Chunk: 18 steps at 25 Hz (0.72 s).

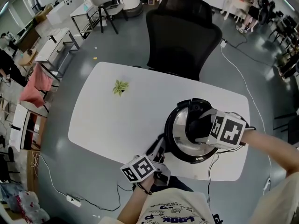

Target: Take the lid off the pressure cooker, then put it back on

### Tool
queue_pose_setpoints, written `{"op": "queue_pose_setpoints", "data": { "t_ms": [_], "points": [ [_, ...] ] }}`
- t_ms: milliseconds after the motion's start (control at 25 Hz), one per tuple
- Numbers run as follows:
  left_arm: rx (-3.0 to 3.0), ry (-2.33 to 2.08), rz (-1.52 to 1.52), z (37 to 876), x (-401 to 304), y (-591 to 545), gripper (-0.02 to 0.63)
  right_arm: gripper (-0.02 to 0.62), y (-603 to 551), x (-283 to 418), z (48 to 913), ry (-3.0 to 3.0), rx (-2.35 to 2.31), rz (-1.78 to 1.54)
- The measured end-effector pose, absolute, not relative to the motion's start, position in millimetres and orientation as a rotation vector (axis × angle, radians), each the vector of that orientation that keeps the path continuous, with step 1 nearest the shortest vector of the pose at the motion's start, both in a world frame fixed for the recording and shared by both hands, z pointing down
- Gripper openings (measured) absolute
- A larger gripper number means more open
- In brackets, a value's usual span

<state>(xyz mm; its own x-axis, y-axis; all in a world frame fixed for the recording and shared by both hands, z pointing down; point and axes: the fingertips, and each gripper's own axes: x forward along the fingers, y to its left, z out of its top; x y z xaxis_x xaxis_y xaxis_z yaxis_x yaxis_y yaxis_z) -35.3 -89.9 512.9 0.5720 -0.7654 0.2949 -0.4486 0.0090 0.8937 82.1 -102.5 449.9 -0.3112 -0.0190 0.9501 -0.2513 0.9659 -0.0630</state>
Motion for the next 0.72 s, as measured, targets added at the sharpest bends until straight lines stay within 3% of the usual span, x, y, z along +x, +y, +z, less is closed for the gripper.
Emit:
{"op": "queue_pose_setpoints", "data": {
  "t_ms": [720],
  "points": [
    [1.7,-1.053,-0.289,511.3,-34.3,-90.0,0.14,0.295,-103.5,81.8,441.9,-1.932,0.186,0.244]
  ]
}}
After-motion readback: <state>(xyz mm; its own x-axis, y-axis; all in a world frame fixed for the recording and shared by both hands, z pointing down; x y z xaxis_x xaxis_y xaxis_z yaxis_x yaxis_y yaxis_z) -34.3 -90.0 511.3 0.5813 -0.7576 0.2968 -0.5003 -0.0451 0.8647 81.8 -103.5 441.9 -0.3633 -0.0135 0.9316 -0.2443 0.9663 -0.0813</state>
